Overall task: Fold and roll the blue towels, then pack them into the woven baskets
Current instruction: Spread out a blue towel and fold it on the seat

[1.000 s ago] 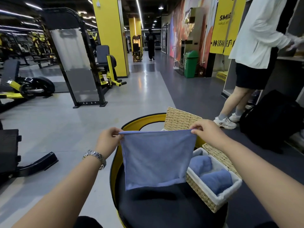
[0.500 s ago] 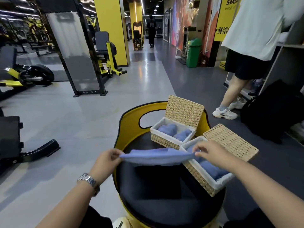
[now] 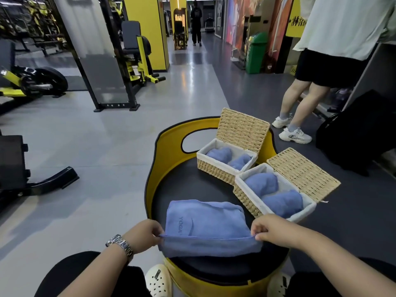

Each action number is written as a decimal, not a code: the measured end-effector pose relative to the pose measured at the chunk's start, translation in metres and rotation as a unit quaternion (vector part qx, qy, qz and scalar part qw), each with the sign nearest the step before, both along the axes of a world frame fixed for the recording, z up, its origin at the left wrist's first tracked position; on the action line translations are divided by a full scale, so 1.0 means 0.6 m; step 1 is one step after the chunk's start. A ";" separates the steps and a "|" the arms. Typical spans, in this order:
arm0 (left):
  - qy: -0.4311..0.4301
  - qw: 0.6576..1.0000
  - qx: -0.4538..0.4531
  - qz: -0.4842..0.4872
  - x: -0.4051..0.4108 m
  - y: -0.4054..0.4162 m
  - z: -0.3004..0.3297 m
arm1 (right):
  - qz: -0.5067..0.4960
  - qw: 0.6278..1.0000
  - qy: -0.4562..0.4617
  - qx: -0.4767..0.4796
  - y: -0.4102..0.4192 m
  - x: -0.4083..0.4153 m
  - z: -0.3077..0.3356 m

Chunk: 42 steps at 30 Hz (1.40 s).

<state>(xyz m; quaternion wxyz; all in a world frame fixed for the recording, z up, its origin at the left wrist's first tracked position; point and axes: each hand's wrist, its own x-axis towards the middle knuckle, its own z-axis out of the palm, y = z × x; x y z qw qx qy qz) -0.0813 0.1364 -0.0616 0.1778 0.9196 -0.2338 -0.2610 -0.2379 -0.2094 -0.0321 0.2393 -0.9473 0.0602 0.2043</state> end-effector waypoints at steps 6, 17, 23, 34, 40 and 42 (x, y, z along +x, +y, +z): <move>-0.036 0.997 0.065 -0.014 0.035 -0.044 -0.019 | 0.003 0.999 0.010 -0.033 -0.013 0.041 -0.021; -0.279 0.948 0.097 -0.117 0.032 -0.123 -0.071 | -0.016 0.998 -0.018 -0.062 -0.024 0.127 -0.077; -0.207 0.945 -0.049 -0.248 -0.052 -0.247 -0.083 | -0.035 0.983 -0.079 -0.164 -0.006 0.159 -0.102; -0.259 0.901 0.054 -0.345 -0.099 -0.259 -0.152 | -0.021 0.977 -0.079 -0.198 -0.009 0.174 -0.138; -0.193 0.916 -0.002 -0.352 -0.082 -0.198 -0.148 | -0.131 0.980 0.001 0.148 -0.029 0.178 -0.112; -0.172 0.924 -0.056 -0.337 -0.084 -0.183 -0.145 | -0.134 0.976 0.016 0.172 -0.027 0.182 -0.104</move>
